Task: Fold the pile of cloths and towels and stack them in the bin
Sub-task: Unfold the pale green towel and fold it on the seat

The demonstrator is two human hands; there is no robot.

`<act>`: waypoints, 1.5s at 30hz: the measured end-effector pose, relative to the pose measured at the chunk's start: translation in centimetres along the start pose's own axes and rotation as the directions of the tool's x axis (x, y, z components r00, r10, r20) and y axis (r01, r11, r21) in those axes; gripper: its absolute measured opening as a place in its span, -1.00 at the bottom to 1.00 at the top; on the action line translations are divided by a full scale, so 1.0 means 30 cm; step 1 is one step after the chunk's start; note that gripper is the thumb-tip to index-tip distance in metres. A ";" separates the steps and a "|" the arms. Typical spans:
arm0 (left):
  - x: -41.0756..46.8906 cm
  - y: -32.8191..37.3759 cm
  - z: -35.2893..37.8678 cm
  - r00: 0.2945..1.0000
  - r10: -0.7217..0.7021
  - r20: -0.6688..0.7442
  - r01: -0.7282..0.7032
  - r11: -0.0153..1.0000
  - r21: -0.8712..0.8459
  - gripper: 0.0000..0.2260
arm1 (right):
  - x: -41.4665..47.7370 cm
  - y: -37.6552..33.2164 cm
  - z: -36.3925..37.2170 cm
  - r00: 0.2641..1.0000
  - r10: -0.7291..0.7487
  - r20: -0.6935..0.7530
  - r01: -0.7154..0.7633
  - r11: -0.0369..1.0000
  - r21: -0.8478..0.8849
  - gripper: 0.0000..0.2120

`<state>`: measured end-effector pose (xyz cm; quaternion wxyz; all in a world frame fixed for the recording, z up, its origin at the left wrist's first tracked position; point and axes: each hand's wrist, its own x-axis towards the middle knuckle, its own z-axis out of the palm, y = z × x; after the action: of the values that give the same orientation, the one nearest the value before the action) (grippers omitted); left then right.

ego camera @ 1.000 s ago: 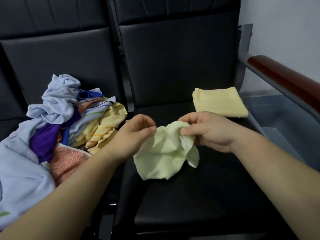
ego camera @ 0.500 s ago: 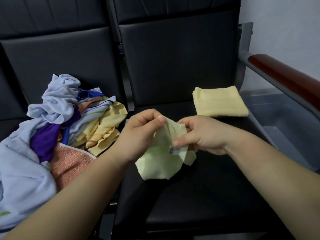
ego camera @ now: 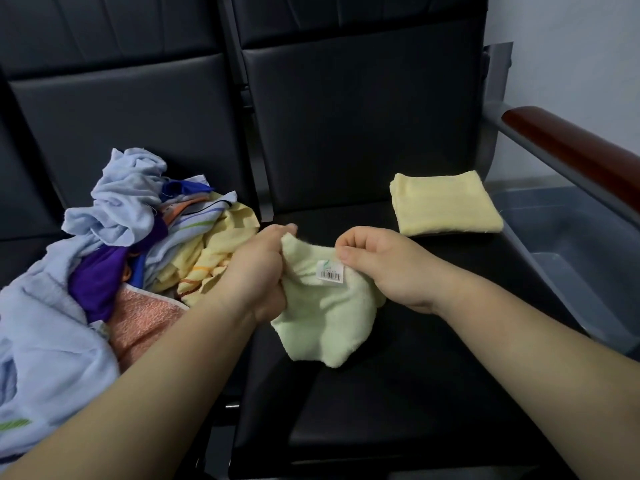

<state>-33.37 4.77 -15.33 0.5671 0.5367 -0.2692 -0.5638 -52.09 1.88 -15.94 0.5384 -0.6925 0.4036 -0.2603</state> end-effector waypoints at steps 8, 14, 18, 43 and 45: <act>0.002 0.065 -0.086 0.970 0.136 0.202 -0.180 0.960 0.215 -0.76 | -0.011 0.004 -0.063 0.995 0.005 0.100 0.032 0.931 -0.363 -0.84; -0.023 0.079 -0.113 0.848 0.113 0.517 -0.487 0.550 0.678 -0.81 | -0.005 0.017 -0.102 0.998 -0.038 -0.051 0.027 0.977 -0.212 -0.92; -0.020 0.062 -0.108 0.858 0.124 0.498 -0.504 0.387 0.772 -0.81 | 0.001 0.017 -0.091 0.996 -0.018 -0.092 0.009 0.995 -0.095 -0.98; -0.017 0.092 -0.108 0.896 0.371 0.242 -0.438 0.657 0.613 -0.76 | -0.010 -0.004 -0.105 0.989 0.148 0.002 -0.131 0.882 -0.453 -0.93; -0.014 0.104 -0.129 0.859 0.303 0.412 -0.511 0.469 0.721 -0.71 | -0.010 -0.007 -0.123 0.990 0.117 -0.079 -0.138 0.915 -0.378 -0.94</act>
<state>-28.86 5.69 -13.44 0.3412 0.5859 -0.6791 -0.2813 -55.11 0.19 -14.66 0.3973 -0.7490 0.5056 -0.1597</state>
